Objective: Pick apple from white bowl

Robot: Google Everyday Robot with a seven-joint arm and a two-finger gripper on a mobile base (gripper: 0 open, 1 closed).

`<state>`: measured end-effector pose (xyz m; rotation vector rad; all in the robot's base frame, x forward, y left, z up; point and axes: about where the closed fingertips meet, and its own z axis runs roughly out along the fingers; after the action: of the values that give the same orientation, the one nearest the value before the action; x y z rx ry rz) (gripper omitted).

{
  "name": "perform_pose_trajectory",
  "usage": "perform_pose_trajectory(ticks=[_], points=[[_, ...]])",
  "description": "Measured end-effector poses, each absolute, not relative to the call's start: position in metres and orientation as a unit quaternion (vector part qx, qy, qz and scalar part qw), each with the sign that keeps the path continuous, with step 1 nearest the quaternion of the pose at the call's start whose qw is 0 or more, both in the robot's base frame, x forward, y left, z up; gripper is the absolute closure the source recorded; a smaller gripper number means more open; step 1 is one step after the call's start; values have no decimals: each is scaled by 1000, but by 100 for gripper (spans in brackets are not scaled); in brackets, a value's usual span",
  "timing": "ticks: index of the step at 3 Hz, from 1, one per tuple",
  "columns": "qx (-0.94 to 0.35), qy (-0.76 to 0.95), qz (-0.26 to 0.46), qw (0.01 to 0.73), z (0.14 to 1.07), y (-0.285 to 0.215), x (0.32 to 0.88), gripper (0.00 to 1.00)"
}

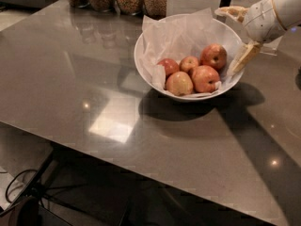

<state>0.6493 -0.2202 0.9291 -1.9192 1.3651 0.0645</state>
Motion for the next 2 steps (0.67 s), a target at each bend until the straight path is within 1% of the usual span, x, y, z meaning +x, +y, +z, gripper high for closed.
perform_pose_trajectory(ticks=[1, 2], points=[[-758, 549, 47, 349, 911, -208, 655, 0], [-749, 565, 77, 338, 891, -197, 659, 0]])
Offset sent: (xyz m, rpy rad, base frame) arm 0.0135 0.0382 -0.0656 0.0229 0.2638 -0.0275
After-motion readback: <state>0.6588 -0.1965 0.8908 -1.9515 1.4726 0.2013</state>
